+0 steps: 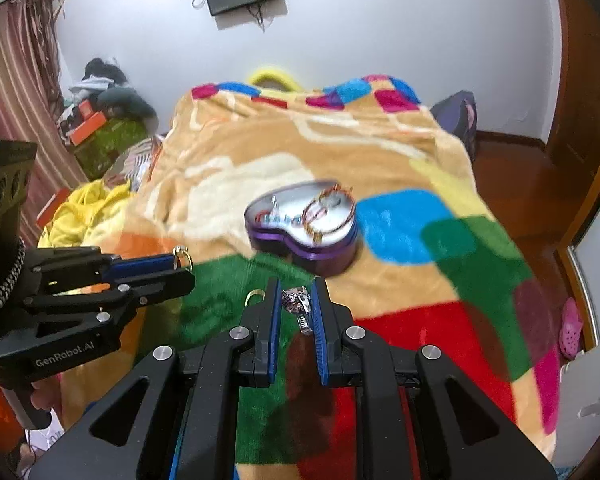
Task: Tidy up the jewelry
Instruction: 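Carry the gold ring and silver earring into the heart tin and open both tools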
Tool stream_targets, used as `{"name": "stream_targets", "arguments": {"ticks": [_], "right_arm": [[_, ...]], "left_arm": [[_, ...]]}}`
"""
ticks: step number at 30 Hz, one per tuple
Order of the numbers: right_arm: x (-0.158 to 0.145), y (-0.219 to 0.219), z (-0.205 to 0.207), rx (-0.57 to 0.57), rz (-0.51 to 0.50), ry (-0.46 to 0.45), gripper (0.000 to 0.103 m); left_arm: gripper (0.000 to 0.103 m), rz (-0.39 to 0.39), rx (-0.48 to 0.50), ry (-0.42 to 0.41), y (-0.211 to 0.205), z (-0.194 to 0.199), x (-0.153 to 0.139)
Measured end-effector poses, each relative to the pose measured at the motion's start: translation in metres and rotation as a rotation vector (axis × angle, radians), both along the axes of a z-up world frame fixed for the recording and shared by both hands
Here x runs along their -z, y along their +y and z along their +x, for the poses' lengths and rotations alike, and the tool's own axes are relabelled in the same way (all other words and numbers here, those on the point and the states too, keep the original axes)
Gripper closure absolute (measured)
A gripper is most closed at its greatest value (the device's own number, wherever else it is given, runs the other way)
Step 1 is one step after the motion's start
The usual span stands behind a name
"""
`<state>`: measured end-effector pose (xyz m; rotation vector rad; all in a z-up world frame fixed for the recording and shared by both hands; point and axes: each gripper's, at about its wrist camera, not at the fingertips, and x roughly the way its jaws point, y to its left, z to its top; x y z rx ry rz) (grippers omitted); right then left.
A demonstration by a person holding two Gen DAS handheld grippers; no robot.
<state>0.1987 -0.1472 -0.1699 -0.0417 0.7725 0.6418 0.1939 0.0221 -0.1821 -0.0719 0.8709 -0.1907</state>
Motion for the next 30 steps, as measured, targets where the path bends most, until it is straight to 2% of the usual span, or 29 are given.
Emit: {"name": "stream_targets", "arguments": {"ticks": [15, 23, 30], "right_arm": [[-0.029, 0.000, 0.020, 0.032, 0.074, -0.088, 0.090], [-0.030, 0.006, 0.037, 0.036, 0.096, -0.089, 0.090], [-0.014, 0.015, 0.056, 0.033, 0.087, -0.043, 0.090]], "left_arm": [[0.085, -0.005, 0.002, -0.081, 0.002, 0.029, -0.026], [0.085, -0.012, -0.002, -0.072, 0.001, 0.047, -0.020], [0.085, -0.006, 0.009, -0.040, 0.000, 0.070, -0.007]]}}
